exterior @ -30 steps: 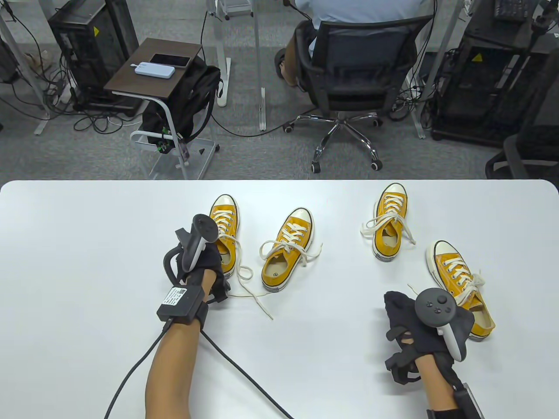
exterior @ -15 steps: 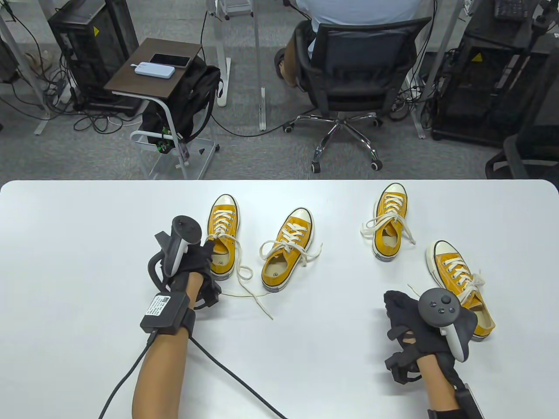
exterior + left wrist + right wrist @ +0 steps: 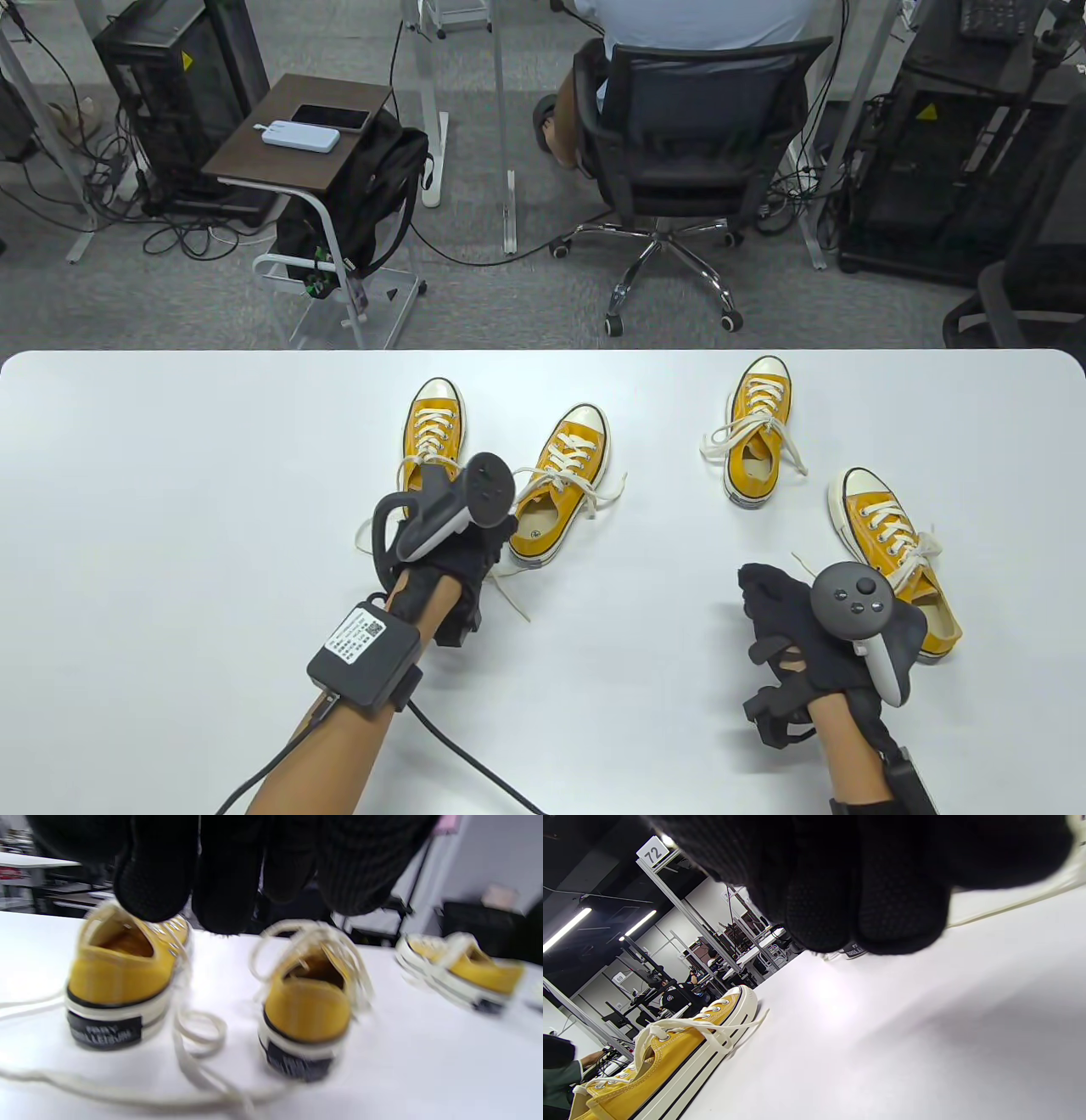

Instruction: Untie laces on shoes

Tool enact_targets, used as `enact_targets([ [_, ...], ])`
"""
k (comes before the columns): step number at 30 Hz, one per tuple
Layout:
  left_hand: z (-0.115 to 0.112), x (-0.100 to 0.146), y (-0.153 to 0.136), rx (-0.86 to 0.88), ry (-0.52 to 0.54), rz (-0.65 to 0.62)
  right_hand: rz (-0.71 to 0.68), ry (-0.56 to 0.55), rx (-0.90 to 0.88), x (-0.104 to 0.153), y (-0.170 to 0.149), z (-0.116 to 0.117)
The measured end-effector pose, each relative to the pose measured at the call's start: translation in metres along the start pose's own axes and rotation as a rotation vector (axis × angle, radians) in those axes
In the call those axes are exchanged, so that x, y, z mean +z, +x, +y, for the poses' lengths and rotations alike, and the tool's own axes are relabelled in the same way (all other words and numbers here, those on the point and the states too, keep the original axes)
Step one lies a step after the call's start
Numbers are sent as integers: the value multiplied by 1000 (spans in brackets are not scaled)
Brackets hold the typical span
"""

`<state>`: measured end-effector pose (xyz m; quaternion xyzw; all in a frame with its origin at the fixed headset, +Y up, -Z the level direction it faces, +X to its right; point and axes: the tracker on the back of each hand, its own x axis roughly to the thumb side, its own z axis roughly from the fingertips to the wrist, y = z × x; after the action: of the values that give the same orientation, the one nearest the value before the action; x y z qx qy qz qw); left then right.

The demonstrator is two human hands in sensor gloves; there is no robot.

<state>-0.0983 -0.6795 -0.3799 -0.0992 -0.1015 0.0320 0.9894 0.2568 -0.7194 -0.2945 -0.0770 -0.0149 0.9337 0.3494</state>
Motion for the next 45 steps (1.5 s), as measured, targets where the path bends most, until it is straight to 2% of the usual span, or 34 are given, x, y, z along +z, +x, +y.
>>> enact_targets([
  [5,-29,-14,22,-168,-55,-14,-4,2,-17,0,0,-1],
  [8,-45,-27,18,-159,-104,49,-7,3,-23,0,0,-1],
  [10,-54,-34,15,-116,-113,39,-9,7,-29,0,0,-1],
  [11,-56,-35,14,-92,-98,24,-10,8,-28,0,0,-1],
  [12,-56,-35,14,-74,-37,24,-11,10,-30,0,0,-1],
  [15,-55,-35,12,-78,-17,16,-13,7,-40,0,0,-1],
  [17,-52,-31,12,-46,77,-11,-15,6,-43,0,0,-2],
  [21,-42,-23,19,-36,176,-51,-19,4,-48,0,0,-2],
  [32,1,7,51,54,262,-94,-26,3,-61,1,1,-3],
  [37,26,32,68,6,306,-134,-28,6,-62,1,1,-3],
  [45,48,76,90,47,339,-179,-23,6,-72,1,1,-4],
])
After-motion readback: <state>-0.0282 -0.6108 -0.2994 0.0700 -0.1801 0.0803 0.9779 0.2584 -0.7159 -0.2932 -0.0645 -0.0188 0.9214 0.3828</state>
